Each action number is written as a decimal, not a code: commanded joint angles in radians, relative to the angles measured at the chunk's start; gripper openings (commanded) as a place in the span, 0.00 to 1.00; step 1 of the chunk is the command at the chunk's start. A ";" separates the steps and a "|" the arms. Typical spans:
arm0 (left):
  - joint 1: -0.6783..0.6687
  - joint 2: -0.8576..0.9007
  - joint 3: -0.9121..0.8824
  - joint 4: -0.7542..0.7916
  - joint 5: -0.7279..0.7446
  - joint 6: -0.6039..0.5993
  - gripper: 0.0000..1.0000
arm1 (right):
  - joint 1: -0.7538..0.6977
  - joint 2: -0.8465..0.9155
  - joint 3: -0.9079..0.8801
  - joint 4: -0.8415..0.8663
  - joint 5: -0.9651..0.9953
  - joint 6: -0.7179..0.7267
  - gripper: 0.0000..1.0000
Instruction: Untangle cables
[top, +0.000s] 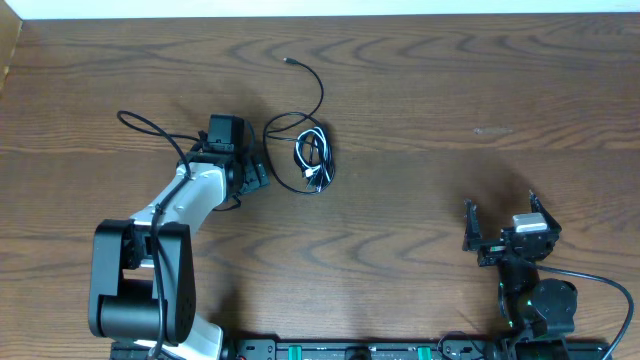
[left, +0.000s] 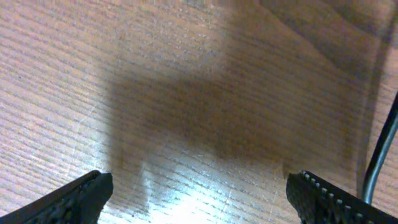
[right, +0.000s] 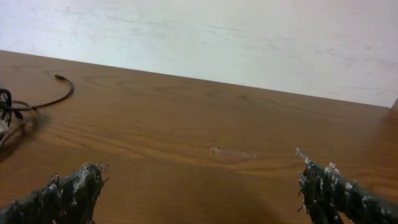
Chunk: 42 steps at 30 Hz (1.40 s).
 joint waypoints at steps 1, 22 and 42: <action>0.002 -0.001 0.000 0.011 -0.014 -0.002 0.96 | -0.006 -0.004 -0.002 -0.004 -0.002 -0.010 0.99; 0.002 0.003 -0.010 0.044 -0.013 -0.003 0.92 | -0.006 -0.004 -0.002 -0.004 -0.002 -0.010 0.99; 0.002 0.010 -0.036 0.088 -0.013 -0.002 0.81 | -0.006 -0.004 -0.002 -0.004 -0.002 -0.010 0.99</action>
